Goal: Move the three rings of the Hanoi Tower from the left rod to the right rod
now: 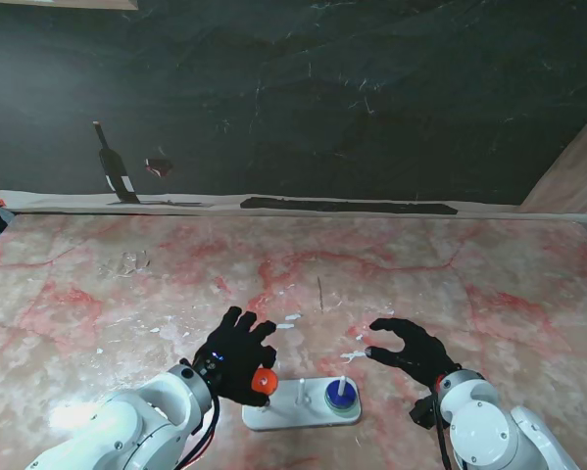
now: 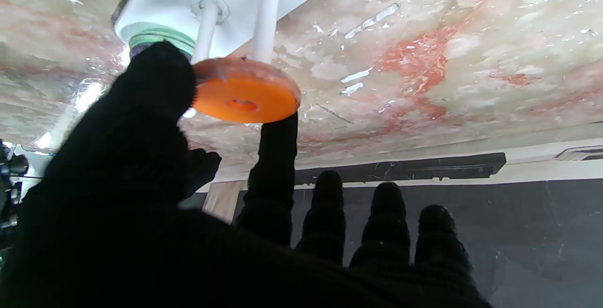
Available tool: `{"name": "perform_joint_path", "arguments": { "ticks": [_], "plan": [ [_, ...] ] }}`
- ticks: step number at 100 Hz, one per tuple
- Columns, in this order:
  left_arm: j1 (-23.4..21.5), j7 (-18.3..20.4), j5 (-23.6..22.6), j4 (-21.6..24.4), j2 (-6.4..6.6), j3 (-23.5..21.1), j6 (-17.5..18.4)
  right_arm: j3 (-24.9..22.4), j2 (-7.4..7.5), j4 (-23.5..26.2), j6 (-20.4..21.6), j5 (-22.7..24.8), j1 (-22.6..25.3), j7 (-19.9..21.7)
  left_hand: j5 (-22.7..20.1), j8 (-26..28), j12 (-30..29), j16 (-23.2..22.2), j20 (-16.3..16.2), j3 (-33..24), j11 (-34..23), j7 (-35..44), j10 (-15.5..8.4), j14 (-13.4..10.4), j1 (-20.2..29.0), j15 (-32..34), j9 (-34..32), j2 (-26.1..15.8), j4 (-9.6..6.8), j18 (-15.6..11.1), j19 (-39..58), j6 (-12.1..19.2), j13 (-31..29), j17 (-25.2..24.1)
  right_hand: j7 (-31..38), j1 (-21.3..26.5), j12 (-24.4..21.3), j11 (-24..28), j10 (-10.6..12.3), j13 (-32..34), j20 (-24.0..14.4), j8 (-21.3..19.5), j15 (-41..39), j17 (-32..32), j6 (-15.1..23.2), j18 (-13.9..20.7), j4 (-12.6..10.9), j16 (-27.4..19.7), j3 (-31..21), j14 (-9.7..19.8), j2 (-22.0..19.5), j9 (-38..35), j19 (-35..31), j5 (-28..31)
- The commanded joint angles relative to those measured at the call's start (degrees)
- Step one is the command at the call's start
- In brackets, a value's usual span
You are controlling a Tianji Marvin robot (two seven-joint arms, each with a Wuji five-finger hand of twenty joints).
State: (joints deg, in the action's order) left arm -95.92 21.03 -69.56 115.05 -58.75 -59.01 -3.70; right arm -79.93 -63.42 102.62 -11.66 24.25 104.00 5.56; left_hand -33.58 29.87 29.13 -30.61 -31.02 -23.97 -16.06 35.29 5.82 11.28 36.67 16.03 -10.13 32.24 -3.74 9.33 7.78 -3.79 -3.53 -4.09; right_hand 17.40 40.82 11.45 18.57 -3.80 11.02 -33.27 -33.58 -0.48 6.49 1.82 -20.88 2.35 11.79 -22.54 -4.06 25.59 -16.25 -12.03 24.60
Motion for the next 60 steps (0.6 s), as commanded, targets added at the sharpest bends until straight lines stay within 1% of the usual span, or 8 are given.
{"name": "perform_joint_path", "arguments": {
  "ticks": [1, 29, 44, 60],
  "plan": [
    [0.1, 0.2, 0.2, 0.8, 0.16, 0.0, 0.2, 0.2, 0.00, 0.3, -0.1, 0.1, 0.4, 0.1, -2.9, 0.2, -0.6, 0.4, -1.0, -0.2, -0.3, 0.7, 0.5, -0.3, 1.1, 1.0, -0.2, -1.6, -3.40, 0.1, -0.2, 1.3, -0.9, -0.7, -0.4, -1.7, 0.3, 0.6, 0.1, -1.0, -0.1, 0.4, 0.4, 0.4, 0.1, -0.8, -0.3, 0.3, 0.0, 0.1, -0.2, 1.1, 0.8, -1.2],
    [1.8, 0.9, 1.2, 1.0, 0.19, 1.2, 0.5, 0.2, 0.00, 0.3, 0.0, 0.1, 0.3, 0.1, -3.0, 0.2, -0.7, 0.5, -1.2, 0.0, -0.4, 0.5, 0.7, -0.2, 1.2, 1.1, -0.2, -1.7, -3.50, 0.1, -0.1, 1.2, -0.9, -0.8, -0.5, -1.7, 0.3, 0.6, 0.1, -1.0, -0.1, 0.4, 0.4, 0.4, 0.1, -0.8, -0.3, 0.3, 0.1, 0.1, -0.2, 1.1, 0.8, -1.2],
    [4.6, 0.8, 2.5, 0.1, 0.20, 3.6, 0.5, 0.2, -0.01, 0.2, 0.0, 0.0, 0.3, 0.1, -3.1, 0.3, -0.7, 0.5, -1.4, 0.1, -0.5, 0.5, 0.7, -0.3, 1.2, 1.1, -0.3, -1.8, -3.53, 0.2, -0.1, 1.2, -0.9, -0.8, -0.5, -1.7, 0.3, 0.5, 0.1, -1.0, -0.2, 0.4, 0.4, 0.5, 0.1, -0.8, -0.3, 0.3, 0.1, 0.1, -0.2, 1.1, 0.7, -1.2],
    [8.5, 0.0, 4.3, -1.4, 0.12, 7.3, 0.2, 0.2, -0.03, 0.2, -0.1, 0.0, 0.3, 0.1, -3.3, 0.3, -0.7, 0.5, -1.6, 0.2, -0.7, 0.5, 0.8, -0.3, 1.2, 1.2, -0.3, -1.8, -3.58, 0.2, 0.0, 1.1, -0.9, -0.8, -0.5, -1.8, 0.3, 0.5, 0.1, -1.0, -0.2, 0.4, 0.4, 0.5, 0.1, -0.8, -0.3, 0.3, 0.1, 0.2, -0.3, 1.1, 0.7, -1.2]
  ]
}}
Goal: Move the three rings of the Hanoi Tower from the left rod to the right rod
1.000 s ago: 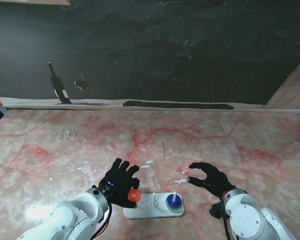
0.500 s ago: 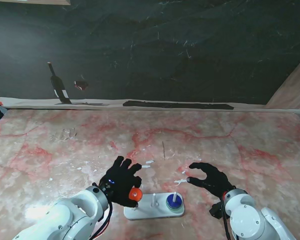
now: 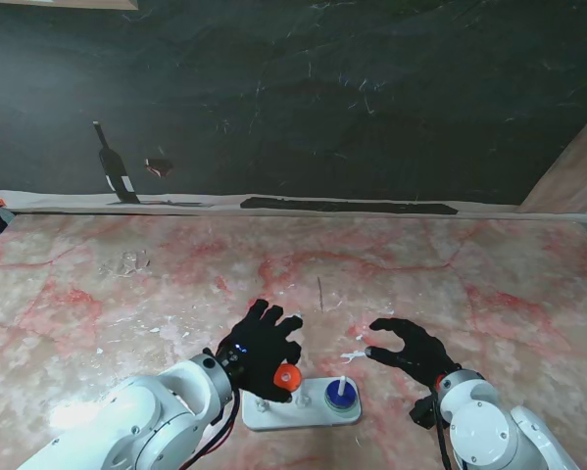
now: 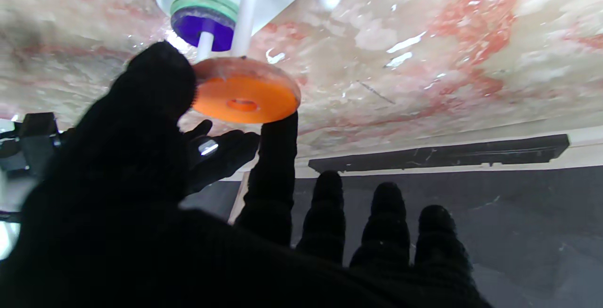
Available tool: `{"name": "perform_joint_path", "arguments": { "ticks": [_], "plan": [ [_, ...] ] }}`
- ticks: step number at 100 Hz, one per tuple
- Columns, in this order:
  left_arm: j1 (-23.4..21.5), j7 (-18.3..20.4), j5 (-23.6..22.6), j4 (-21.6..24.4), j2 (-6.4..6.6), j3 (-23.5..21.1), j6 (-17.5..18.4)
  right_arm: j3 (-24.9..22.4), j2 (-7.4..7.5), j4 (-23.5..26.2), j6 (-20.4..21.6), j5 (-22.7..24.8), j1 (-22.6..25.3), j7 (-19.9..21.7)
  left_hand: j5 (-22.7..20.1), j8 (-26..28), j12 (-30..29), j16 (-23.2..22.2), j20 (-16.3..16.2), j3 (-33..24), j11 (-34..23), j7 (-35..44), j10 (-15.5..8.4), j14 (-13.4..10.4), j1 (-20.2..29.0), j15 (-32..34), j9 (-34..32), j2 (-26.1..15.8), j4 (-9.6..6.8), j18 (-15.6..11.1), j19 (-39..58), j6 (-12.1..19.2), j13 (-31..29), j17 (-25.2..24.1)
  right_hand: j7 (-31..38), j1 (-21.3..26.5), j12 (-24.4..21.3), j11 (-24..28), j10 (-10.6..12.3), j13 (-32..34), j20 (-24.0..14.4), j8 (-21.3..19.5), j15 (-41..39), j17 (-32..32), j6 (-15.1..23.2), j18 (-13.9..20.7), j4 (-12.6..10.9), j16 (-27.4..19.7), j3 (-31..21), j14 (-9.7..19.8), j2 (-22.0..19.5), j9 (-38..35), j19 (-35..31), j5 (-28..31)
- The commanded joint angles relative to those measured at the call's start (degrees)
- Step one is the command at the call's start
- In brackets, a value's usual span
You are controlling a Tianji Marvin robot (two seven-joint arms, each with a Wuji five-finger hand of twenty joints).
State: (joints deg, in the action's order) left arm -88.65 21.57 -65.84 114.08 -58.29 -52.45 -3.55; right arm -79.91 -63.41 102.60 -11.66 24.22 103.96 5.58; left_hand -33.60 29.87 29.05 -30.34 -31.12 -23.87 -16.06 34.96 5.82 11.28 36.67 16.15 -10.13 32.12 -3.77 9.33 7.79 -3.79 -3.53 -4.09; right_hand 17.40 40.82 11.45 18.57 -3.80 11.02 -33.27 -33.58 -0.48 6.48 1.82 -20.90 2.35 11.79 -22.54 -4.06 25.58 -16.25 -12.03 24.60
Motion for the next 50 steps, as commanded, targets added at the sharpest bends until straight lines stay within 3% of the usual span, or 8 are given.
{"name": "perform_joint_path", "arguments": {
  "ticks": [1, 50],
  "plan": [
    [1.5, -0.6, 0.8, -0.5, -0.35, 1.0, 0.0, 0.1, -0.03, 0.3, -0.1, 0.0, 0.4, 0.1, -3.3, 0.3, -0.6, 0.3, -1.5, 0.1, -0.7, 0.8, 0.8, -0.3, 1.2, 1.1, -0.3, -1.7, -3.55, 0.2, 0.0, 1.1, -0.9, -0.8, -0.5, -1.7, 0.3, 0.5, 0.1, -1.0, -0.2, 0.4, 0.4, 0.5, 0.1, -0.8, -0.3, 0.3, 0.1, 0.2, -0.3, 1.2, 0.7, -1.2],
    [16.5, -4.9, 8.4, -8.3, -1.57, 16.3, -1.5, -0.1, -0.08, 0.4, -0.2, -0.1, 0.7, -0.1, -3.5, 0.4, -0.7, 0.1, -1.8, 0.4, -0.9, 0.9, 0.9, 0.2, 1.3, 1.9, -0.3, -1.9, -3.59, 0.2, 0.0, 1.0, -1.6, -0.8, -0.4, -1.7, 0.3, 0.6, 0.2, -1.0, -0.2, 0.4, 0.4, 0.5, 0.2, -0.8, -0.3, 0.3, 0.1, 0.1, -0.3, 1.2, 0.7, -1.2]
  ]
}}
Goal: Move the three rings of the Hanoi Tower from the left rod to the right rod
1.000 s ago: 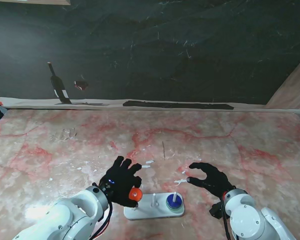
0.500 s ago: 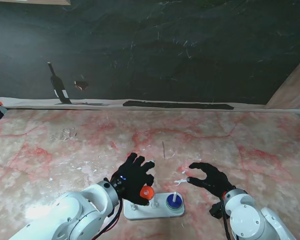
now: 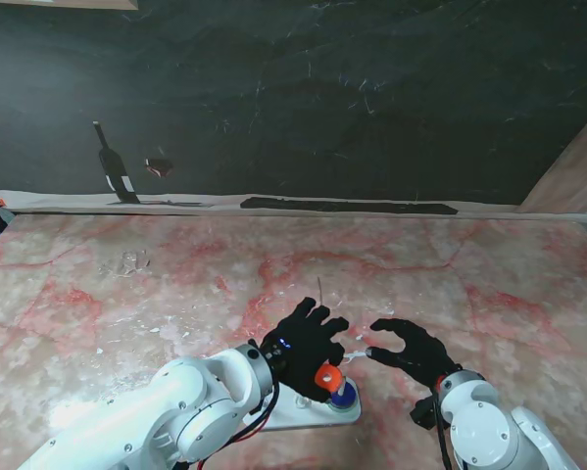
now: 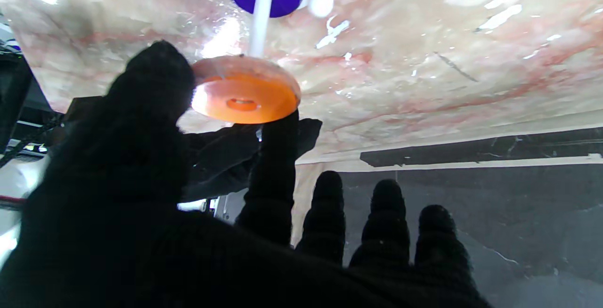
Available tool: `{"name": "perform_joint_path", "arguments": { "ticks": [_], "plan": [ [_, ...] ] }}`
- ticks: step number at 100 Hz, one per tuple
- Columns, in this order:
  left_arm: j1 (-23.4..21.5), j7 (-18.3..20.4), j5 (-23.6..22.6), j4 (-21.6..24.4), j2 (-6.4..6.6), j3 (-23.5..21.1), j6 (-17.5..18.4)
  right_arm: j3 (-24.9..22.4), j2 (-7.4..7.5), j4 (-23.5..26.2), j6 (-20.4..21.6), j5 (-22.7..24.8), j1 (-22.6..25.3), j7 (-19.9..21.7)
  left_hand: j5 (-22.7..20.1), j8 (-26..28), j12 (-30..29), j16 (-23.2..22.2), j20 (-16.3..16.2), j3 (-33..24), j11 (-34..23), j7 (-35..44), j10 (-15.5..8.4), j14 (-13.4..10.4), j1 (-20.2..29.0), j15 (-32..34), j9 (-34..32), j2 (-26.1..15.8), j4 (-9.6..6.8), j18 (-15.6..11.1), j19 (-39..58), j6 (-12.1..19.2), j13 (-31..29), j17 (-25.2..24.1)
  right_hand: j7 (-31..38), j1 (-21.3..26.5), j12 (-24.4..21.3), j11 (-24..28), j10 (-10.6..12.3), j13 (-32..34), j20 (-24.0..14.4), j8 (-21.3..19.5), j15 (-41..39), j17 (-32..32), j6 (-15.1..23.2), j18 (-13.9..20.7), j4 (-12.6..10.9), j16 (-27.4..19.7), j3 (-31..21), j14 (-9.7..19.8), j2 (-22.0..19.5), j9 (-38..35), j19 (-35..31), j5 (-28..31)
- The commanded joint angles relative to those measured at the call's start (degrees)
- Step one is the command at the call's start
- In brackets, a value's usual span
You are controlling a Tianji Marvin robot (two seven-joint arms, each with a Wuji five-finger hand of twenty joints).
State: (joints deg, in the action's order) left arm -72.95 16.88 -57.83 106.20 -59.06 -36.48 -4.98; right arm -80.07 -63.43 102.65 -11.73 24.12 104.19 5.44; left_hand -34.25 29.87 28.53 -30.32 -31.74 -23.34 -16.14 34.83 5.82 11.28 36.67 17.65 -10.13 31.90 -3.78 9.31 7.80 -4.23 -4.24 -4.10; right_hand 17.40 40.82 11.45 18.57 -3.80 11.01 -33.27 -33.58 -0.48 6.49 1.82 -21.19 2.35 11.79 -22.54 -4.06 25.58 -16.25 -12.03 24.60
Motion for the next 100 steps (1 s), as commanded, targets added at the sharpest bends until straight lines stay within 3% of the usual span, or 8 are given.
{"name": "perform_joint_path", "arguments": {
  "ticks": [1, 47, 100],
  "plan": [
    [1.0, -0.3, 0.5, -0.5, -0.83, 0.6, -0.1, 0.0, -0.06, 0.4, -0.2, 0.0, 0.5, 0.1, -2.8, 0.4, -0.2, 0.1, -1.2, -0.1, -0.8, 1.0, 0.9, 0.0, 1.3, 0.2, -0.3, -1.7, -3.58, 0.2, 0.0, 1.4, -0.5, -0.8, -0.4, -1.7, 0.3, 0.6, 0.2, -1.0, -0.2, 0.4, 0.4, 0.5, 0.2, -0.5, -0.3, 0.3, 0.1, 0.2, -0.3, 1.2, 0.7, -1.2],
    [7.8, -3.1, 3.1, -5.6, -2.09, 7.8, -0.4, -0.2, -0.13, 0.6, -0.3, -0.1, 0.8, -0.2, -2.7, 0.4, -0.3, 0.4, -1.2, 0.0, -0.6, 0.9, 1.0, -0.1, 1.2, 0.0, -0.2, -1.6, -3.64, 0.2, -0.2, 1.4, -0.2, -0.8, -0.4, -1.7, 0.3, 0.5, 0.2, -1.1, -0.2, 0.4, 0.4, 0.5, 0.2, -0.5, -0.3, 0.3, 0.1, 0.2, -0.3, 1.2, 0.7, -1.1],
    [10.3, -4.3, 4.4, -9.0, -2.62, 9.8, 0.2, -0.3, -0.13, 0.5, -0.4, -0.1, 0.7, -0.1, -2.4, 0.4, -0.3, 0.3, -1.0, 0.0, -0.3, 1.0, 0.9, -0.2, 1.3, -0.2, -0.2, -1.7, -3.68, 0.1, -0.3, 1.4, -0.1, -0.7, -0.4, -1.8, 0.3, 0.5, 0.1, -1.1, -0.2, 0.4, 0.4, 0.5, 0.2, -0.5, -0.3, 0.3, 0.1, 0.2, -0.4, 1.2, 0.7, -1.2]
  ]
}}
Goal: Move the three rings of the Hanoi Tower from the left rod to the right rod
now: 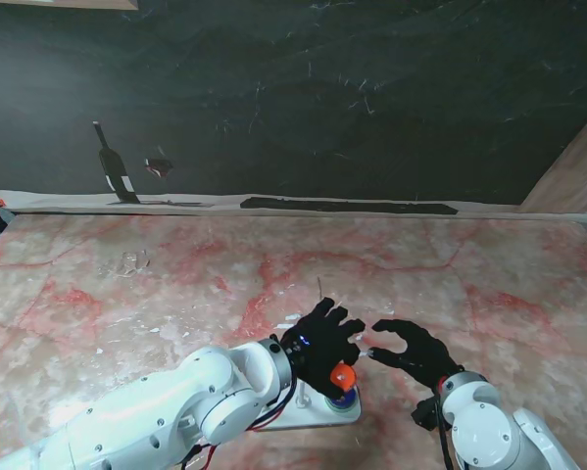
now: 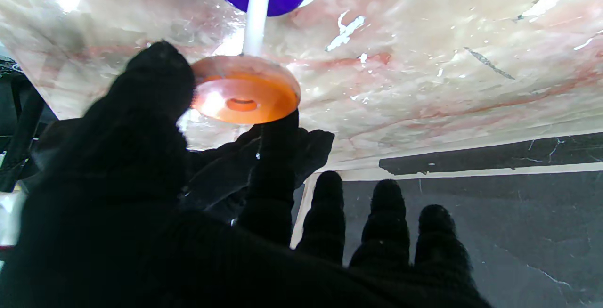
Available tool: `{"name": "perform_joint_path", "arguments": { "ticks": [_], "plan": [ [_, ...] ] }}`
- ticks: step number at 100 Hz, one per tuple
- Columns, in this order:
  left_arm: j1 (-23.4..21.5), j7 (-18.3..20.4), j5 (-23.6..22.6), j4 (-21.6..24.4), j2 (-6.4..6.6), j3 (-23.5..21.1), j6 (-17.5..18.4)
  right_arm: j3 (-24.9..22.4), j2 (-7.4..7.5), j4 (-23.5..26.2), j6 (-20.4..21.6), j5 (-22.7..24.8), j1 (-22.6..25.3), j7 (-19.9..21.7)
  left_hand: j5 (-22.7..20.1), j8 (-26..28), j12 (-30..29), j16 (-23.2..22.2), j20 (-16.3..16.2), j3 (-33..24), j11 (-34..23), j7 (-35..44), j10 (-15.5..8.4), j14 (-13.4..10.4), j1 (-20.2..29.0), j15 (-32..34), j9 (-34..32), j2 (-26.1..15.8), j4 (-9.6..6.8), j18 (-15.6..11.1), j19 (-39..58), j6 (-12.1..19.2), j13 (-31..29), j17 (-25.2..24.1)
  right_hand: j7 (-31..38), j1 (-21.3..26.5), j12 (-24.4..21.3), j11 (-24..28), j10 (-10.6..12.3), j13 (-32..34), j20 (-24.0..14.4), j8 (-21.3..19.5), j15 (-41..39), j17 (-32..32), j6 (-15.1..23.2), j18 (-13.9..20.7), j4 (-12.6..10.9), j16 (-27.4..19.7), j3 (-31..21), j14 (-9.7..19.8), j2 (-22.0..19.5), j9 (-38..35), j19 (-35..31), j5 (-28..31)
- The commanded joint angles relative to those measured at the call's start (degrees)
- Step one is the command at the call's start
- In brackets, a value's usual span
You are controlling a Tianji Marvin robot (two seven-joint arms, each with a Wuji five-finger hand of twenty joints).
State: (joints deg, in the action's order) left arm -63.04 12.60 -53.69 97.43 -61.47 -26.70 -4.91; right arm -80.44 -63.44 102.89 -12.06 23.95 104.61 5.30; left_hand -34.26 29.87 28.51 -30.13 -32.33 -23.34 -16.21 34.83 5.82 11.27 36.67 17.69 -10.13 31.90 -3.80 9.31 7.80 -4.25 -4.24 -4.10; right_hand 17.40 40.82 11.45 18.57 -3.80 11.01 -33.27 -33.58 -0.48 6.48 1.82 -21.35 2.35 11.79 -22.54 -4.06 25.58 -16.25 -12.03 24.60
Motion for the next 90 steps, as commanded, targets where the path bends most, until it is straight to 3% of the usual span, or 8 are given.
{"name": "perform_joint_path", "arguments": {
  "ticks": [1, 90],
  "plan": [
    [0.4, -0.1, 0.3, -0.2, -0.22, 0.1, 0.2, 0.1, -0.12, 0.2, -0.1, 0.0, 0.3, 0.0, -2.4, 0.4, -0.2, 0.1, -0.4, 0.0, -0.2, 1.0, 0.9, -0.2, 1.3, -0.3, -0.2, -1.7, -3.67, 0.1, -0.3, 1.4, -0.1, -0.7, -0.4, -1.7, 0.3, 0.5, 0.1, -1.1, -0.2, 0.4, 0.4, 0.5, 0.2, -0.3, -0.3, 0.3, 0.1, 0.2, -0.4, 1.2, 0.7, -1.2],
    [0.5, -0.5, 0.8, -1.5, -0.28, 1.0, 0.2, 0.3, -0.04, -0.1, 0.0, 0.4, -0.1, 0.2, -2.4, 0.4, -0.2, 0.0, -0.4, -0.1, -0.2, 1.1, 1.0, -0.1, 1.3, -0.3, -0.1, -1.6, -3.69, 0.1, -0.3, 1.3, -0.1, -0.7, -0.4, -1.7, 0.3, 0.5, 0.2, -1.1, -0.2, 0.4, 0.4, 0.5, 0.3, -0.3, -0.3, 0.4, 0.1, 0.3, -0.4, 1.2, 0.7, -1.2]
  ]
}}
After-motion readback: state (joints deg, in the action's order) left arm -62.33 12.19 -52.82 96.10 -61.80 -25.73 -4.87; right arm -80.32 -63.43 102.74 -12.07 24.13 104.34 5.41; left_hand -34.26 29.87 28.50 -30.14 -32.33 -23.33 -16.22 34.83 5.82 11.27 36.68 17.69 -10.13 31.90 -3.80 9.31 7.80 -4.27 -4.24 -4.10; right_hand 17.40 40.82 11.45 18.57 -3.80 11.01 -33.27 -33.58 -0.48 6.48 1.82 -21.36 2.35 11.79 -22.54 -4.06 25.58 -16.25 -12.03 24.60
